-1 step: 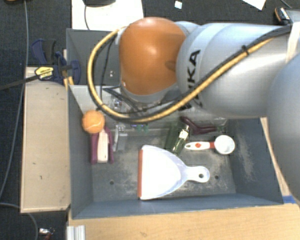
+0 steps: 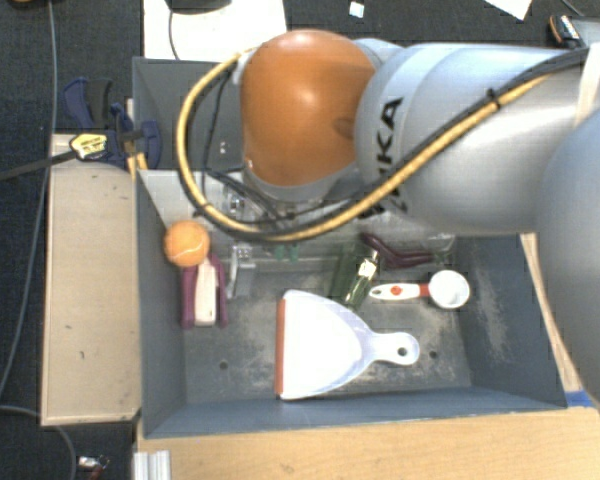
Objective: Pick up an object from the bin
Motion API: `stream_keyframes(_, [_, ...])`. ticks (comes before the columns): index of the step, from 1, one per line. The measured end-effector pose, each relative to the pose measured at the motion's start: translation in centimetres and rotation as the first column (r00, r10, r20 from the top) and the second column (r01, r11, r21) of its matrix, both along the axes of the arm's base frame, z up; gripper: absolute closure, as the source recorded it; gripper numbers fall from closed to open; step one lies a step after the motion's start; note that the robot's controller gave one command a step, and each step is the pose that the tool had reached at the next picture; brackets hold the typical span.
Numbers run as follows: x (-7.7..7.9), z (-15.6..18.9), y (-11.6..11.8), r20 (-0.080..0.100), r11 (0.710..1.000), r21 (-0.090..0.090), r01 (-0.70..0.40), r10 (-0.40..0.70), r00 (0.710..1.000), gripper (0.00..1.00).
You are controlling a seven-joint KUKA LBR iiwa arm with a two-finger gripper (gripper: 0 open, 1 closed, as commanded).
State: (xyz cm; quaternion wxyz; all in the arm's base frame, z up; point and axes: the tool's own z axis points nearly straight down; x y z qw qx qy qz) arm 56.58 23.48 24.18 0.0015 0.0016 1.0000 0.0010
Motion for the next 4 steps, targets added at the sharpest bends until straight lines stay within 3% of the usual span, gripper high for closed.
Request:
stream_keyframes(1, [1.8, -11.8, 1.4, 0.005, 0.980, 0.000, -0.200, 0.200, 0.980, 0.00])
stream_keyframes(2, [2.1, -7.8, 1.7, 0.014, 0.924, -0.001, -0.383, 0.383, 0.924, 0.00])
stream_keyframes(3, [2.2, -13.3, 2.1, 0.005, 0.885, 0.000, -0.465, 0.465, 0.885, 0.00])
stream_keyframes(4, [1.3, -16.8, 1.9, 0.025, 0.723, -0.010, -0.691, 0.691, 0.722, 0.00])
